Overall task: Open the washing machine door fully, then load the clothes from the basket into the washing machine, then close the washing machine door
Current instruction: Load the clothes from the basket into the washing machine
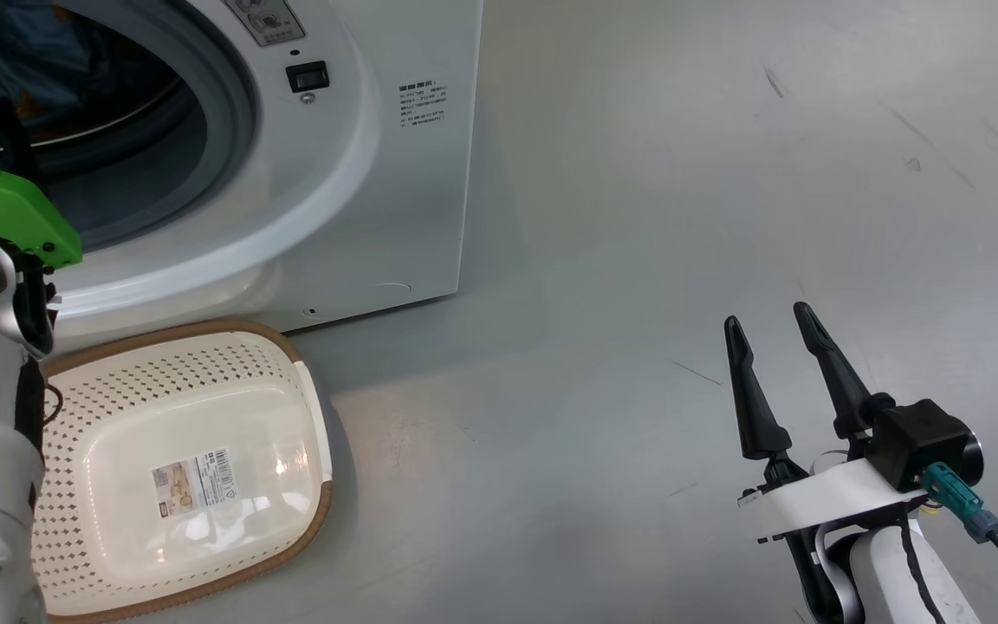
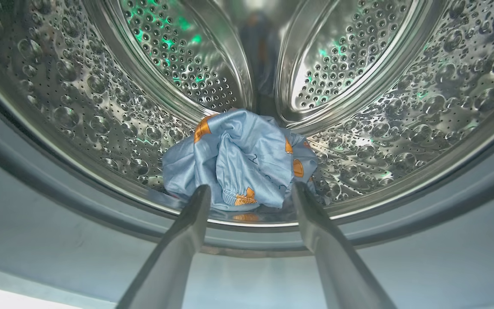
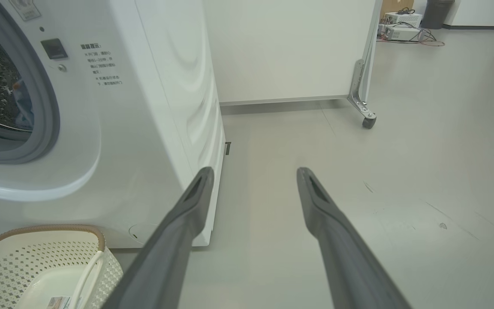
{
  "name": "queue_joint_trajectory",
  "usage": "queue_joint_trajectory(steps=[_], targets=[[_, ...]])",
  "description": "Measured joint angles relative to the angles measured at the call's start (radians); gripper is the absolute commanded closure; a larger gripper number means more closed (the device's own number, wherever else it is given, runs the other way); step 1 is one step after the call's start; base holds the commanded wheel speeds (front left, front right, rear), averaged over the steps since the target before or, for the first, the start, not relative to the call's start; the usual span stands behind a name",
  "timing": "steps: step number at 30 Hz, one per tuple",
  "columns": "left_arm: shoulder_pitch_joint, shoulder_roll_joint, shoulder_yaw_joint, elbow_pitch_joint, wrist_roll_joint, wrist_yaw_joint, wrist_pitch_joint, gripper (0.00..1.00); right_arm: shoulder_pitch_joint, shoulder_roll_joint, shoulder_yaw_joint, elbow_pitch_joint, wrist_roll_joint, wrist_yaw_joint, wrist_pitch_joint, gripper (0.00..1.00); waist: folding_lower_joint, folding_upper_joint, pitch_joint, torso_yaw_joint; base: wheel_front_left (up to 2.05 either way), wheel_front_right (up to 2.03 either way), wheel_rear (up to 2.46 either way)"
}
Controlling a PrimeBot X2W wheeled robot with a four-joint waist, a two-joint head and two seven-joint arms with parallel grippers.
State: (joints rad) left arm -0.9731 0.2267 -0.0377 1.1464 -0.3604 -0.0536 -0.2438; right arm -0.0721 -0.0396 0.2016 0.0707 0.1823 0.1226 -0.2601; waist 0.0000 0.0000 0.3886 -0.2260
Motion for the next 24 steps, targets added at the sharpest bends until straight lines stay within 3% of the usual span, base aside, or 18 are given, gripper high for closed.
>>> queue_joint_trajectory(steps=[24], targets=[[0.112, -0.032, 0.010, -0.049, -0.011, -0.023, -0.006, 0.00, 0.023, -0.003, -0.012, 0.008, 0.000, 0.000, 0.000, 0.00, 0.0000, 0.0000, -0.096, 0.014, 0.00, 0.00, 0.00]])
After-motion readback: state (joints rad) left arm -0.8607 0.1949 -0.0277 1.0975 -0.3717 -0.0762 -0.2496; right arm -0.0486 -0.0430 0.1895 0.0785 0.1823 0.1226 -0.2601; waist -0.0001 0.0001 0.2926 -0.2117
